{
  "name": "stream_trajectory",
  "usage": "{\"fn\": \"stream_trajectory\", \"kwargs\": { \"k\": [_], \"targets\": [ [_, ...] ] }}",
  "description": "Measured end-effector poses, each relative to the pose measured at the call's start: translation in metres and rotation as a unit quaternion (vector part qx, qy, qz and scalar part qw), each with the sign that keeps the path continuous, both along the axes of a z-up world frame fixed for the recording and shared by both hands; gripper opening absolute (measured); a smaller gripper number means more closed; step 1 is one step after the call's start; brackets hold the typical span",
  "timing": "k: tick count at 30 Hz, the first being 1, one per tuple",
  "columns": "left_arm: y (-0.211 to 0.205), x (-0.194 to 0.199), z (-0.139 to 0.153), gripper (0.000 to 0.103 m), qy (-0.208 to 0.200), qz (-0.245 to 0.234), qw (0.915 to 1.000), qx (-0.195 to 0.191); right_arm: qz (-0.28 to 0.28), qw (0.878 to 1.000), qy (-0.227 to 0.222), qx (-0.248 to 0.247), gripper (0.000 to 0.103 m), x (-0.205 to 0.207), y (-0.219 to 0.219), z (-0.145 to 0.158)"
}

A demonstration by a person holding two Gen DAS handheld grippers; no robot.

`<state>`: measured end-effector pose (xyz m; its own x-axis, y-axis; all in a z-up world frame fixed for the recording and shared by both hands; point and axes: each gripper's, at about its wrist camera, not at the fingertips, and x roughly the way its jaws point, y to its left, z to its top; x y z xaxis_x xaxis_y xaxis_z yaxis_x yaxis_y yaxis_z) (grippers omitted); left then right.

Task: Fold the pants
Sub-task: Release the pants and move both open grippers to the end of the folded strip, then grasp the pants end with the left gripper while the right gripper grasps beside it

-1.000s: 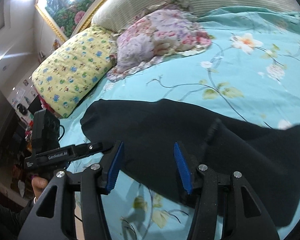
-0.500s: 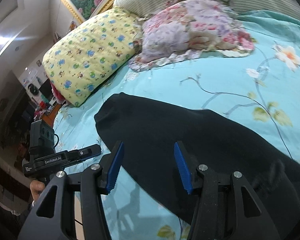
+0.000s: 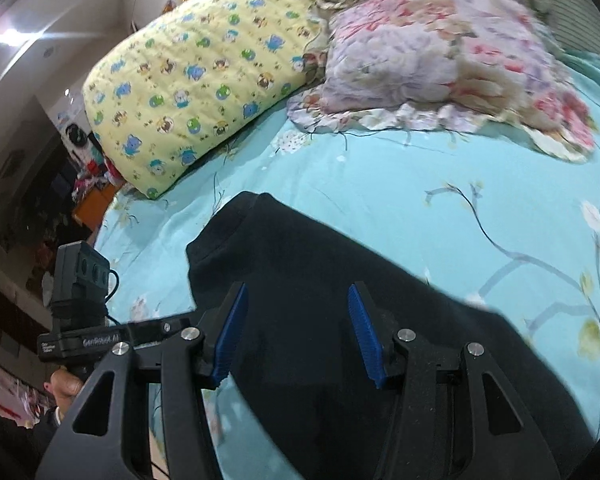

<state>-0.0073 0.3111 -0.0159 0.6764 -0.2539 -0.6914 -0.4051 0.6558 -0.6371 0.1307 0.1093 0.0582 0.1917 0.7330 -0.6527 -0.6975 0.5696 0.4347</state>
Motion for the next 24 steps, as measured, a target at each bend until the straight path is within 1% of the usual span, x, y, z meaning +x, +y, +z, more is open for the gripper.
{"fn": "stream_trajectory", "kwargs": {
  "k": [4,9,12,20,22,23,24],
  "targets": [
    [0.007,0.007,-0.004,0.055,-0.001,0.005,0.9999,-0.015,0.039,0.999,0.0,-0.016,0.054,0.023,0.033,-0.003],
    [0.012,0.013,-0.008,0.055,-0.005,0.015,0.9993,-0.033,0.079,0.996,0.011,-0.035,0.054,0.049,0.067,-0.012],
    [0.014,0.015,-0.009,0.055,-0.006,0.02,0.999,-0.039,0.105,0.993,0.029,-0.035,0.054,0.061,0.086,-0.017],
    [0.018,0.019,-0.012,0.054,-0.01,0.029,0.9983,-0.049,0.15,0.986,0.047,-0.052,0.054,0.066,0.12,-0.03],
    [0.019,0.019,-0.012,0.053,-0.01,0.032,0.9983,-0.048,0.157,0.985,0.044,-0.055,0.053,0.064,0.124,-0.032],
    [0.019,0.019,-0.012,0.049,-0.009,0.034,0.9984,-0.045,0.161,0.985,0.043,-0.056,0.051,0.063,0.126,-0.033],
    [0.02,0.02,-0.012,0.043,-0.007,0.036,0.9986,-0.039,0.162,0.984,0.04,-0.057,0.048,0.062,0.128,-0.034]
  ]
}}
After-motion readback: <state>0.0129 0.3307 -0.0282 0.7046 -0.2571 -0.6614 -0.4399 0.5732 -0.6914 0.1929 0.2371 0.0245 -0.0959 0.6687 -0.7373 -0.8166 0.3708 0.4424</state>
